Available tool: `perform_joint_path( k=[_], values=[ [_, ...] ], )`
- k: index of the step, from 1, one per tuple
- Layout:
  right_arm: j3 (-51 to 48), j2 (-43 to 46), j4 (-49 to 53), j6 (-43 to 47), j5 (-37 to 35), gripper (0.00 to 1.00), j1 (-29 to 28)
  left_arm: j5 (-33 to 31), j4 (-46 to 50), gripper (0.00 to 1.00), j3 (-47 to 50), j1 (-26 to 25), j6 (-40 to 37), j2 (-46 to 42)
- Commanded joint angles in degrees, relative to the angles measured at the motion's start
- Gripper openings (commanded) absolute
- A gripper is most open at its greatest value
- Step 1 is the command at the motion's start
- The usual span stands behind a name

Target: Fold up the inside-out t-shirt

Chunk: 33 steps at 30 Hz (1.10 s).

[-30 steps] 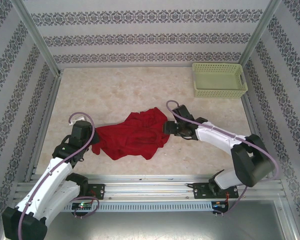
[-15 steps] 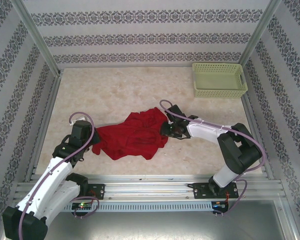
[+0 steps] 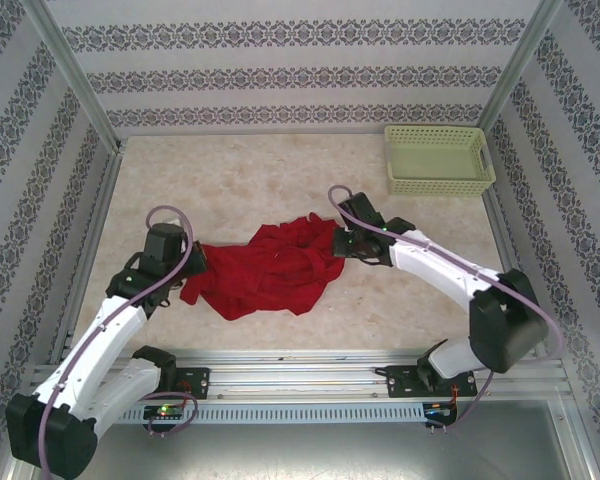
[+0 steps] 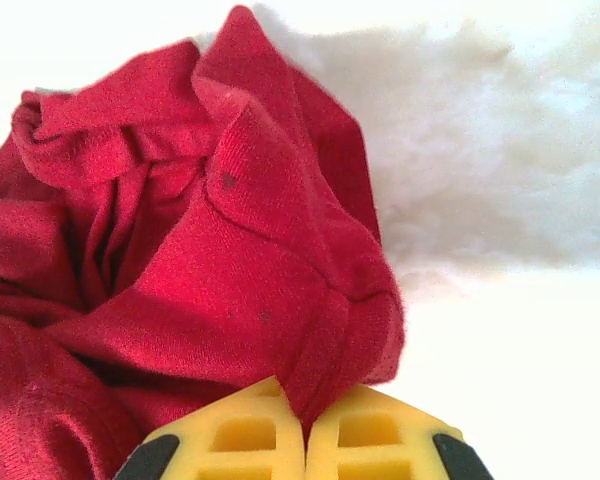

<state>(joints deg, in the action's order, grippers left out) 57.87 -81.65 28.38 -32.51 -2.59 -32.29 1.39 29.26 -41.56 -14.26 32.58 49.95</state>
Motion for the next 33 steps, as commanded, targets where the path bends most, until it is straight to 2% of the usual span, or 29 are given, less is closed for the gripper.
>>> perform_joint_path(
  k=[1,5,9,14,20,23,29,33],
  values=[
    [4.37,7.07,5.45,2.61,-6.69,0.0,1.05,0.67,-1.22,0.0,-8.44,0.81,-3.15,1.54],
    [5.83,15.44,6.07,4.16,-9.18,0.0,1.59,-1.38,-2.72,0.0,-15.72,0.77,-4.35,1.99],
    [2.66,20.13,6.62,2.75,-7.69,0.0,2.41,3.7,-4.06,0.0,-15.88,0.73,-6.02,2.82],
    [-10.97,21.9,1.89,-3.88,-3.62,0.01,2.41,8.67,-4.25,0.0,-5.99,0.75,-4.01,3.11],
    [-24.22,19.27,-5.77,-11.78,0.44,0.05,3.0,16.76,-7.6,0.0,5.29,0.77,-0.78,4.26],
    [-25.15,17.91,-5.85,-12.26,1.21,0.13,3.77,18.68,-8.61,0.0,7.58,0.72,-0.74,5.06],
    [-24.41,18.66,-5.7,-11.62,2.26,0.36,4.51,18.23,-8.13,0.0,7.35,0.72,-1.38,4.98],
    [-23.95,17.94,-5.07,-11.45,1.74,0.4,4.78,17.97,-8.09,0.0,6.99,0.72,-1.27,4.95]
  ],
)
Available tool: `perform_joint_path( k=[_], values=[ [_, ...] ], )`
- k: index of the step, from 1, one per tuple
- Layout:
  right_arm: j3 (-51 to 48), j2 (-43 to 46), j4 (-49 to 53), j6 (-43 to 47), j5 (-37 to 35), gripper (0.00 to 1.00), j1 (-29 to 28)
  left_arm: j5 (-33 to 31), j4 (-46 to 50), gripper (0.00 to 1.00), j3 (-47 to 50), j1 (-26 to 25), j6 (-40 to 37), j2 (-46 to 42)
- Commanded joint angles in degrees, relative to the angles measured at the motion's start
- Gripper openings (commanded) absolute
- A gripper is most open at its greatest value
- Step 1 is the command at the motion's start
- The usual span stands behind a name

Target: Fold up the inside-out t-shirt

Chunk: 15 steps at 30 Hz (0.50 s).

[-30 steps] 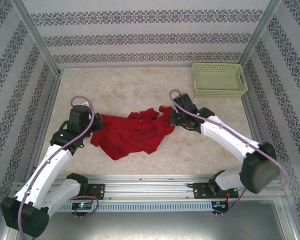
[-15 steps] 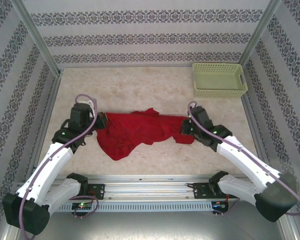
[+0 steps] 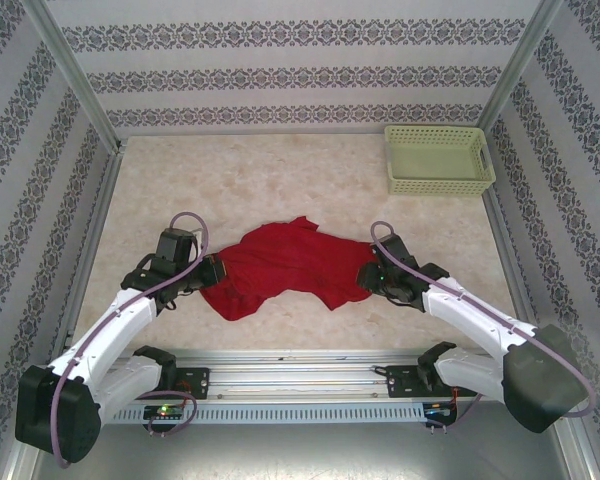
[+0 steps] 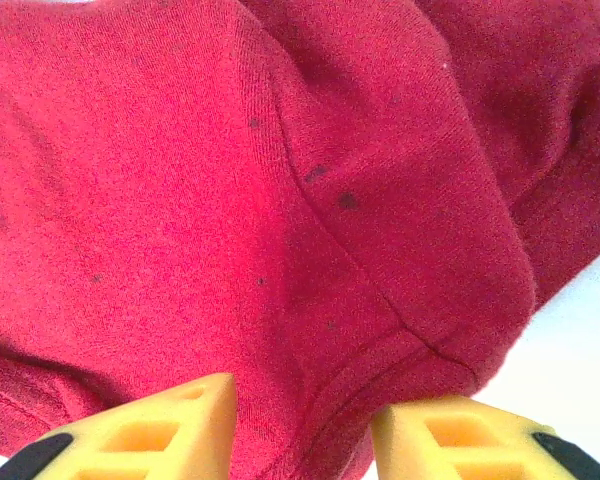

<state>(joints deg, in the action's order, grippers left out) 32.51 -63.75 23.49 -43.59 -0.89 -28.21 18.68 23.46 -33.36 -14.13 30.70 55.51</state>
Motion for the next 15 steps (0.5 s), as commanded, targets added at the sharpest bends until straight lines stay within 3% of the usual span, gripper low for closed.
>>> perform_joint_path(
  k=[1,9,15],
  values=[
    [1.56,-0.3,0.16,-0.35,-0.13,0.4,0.75,0.58,-2.28,0.0,-1.28,0.59,0.44,-0.63],
    [1.9,0.71,1.22,-0.44,-1.57,0.33,0.7,0.28,-1.73,0.0,-1.28,0.58,-0.02,-0.53],
    [2.79,-3.31,-1.14,-1.01,-0.13,0.3,0.7,0.82,-2.19,0.0,-1.37,0.55,0.37,-0.54]
  ],
)
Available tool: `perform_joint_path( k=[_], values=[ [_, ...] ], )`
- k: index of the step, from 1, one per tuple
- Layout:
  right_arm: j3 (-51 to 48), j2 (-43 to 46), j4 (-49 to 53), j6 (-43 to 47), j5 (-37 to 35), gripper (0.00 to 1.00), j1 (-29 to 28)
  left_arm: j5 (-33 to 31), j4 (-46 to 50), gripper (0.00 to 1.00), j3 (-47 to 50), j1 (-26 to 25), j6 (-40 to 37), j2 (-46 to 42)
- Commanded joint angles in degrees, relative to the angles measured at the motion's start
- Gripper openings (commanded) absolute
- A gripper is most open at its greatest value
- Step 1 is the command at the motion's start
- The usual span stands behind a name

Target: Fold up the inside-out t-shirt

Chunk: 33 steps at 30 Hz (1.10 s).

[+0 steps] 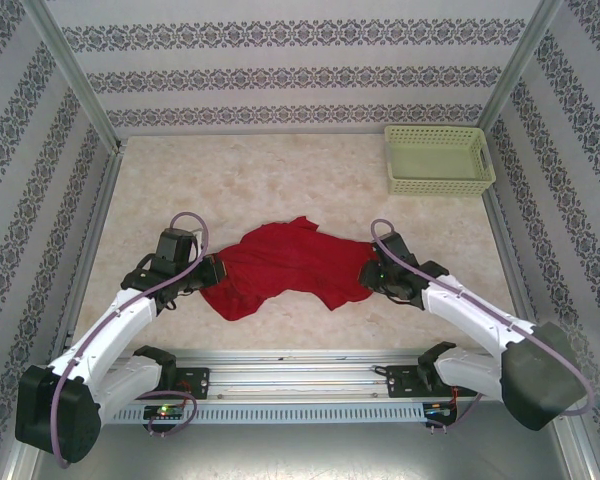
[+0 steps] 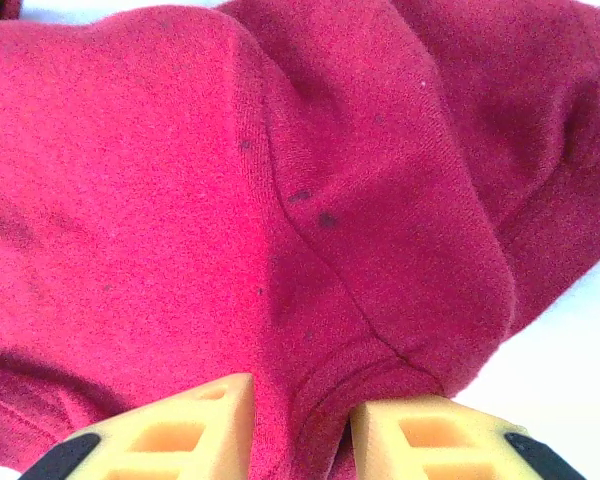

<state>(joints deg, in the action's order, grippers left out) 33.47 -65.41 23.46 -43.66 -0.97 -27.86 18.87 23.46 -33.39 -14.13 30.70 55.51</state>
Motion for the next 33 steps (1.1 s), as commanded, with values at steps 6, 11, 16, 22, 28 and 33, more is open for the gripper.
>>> perform_joint_path(
  k=[6,11,16,22,28,33],
  values=[
    [5.77,-3.85,-0.52,0.37,-1.57,0.09,0.56,0.02,-1.33,0.0,-3.33,0.55,0.0,-1.14],
    [17.95,-0.18,8.71,7.21,-6.55,0.0,3.47,-3.95,1.75,0.0,-14.77,0.55,-1.24,0.54],
    [32.73,5.76,14.27,12.83,-9.85,0.0,7.75,-12.23,3.93,0.0,-29.66,0.58,-3.19,0.49],
    [43.63,9.13,17.26,14.44,-9.08,0.0,12.08,-21.41,3.7,0.0,-40.75,0.54,-4.45,-2.93],
    [46.64,9.06,14.26,12.66,-2.79,0.0,13.11,-20.77,4.3,0.0,-46.72,0.55,-5.66,-3.02],
    [50.22,6.31,12.04,11.17,1.22,0.0,13.48,-20.95,8.24,0.0,-51.94,0.55,-8.12,0.15]
  ],
)
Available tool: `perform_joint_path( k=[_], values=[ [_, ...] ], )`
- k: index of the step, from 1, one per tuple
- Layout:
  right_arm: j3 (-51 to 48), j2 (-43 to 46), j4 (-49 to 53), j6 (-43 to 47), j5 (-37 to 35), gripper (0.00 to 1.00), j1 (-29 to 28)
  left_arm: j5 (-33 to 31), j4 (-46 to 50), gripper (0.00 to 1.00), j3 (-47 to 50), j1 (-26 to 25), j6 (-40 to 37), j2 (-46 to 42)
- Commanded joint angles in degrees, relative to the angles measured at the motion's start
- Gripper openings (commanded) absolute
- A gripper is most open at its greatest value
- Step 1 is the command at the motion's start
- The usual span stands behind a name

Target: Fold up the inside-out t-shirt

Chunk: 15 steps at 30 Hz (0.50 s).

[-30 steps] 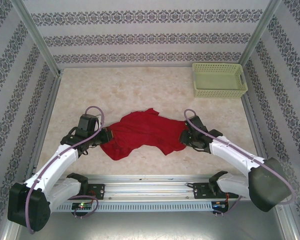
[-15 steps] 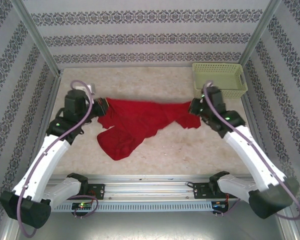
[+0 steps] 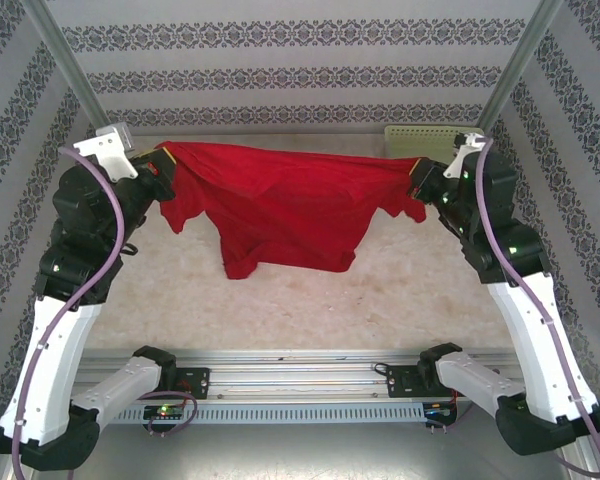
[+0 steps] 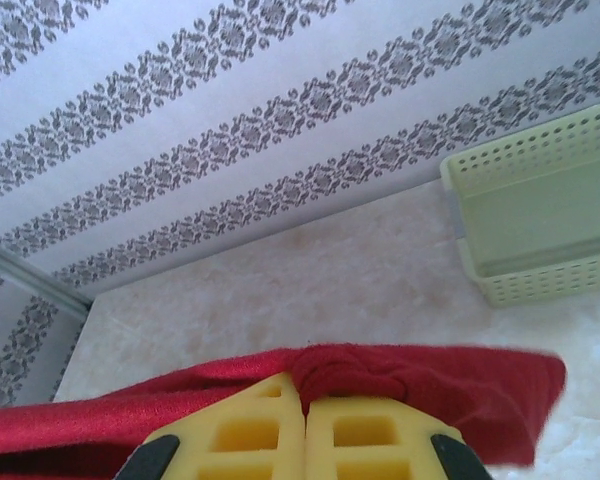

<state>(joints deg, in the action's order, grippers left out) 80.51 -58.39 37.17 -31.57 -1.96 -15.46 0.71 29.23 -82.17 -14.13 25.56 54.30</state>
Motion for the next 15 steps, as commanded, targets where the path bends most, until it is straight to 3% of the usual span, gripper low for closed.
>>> perform_joint_path(
  k=[1,8,15],
  values=[
    [4.24,-1.53,-2.46,-1.34,3.47,0.0,1.14,-2.9,3.41,0.0,-4.46,0.58,-3.59,2.38],
    [12.75,-12.87,-7.65,-4.57,9.81,0.0,1.09,-8.78,14.99,0.0,-19.96,2.02,-5.28,16.63],
    [33.33,-31.3,-5.22,-3.2,10.22,0.0,-3.15,-11.87,26.7,0.0,-50.01,7.63,-6.39,33.98]
  ],
)
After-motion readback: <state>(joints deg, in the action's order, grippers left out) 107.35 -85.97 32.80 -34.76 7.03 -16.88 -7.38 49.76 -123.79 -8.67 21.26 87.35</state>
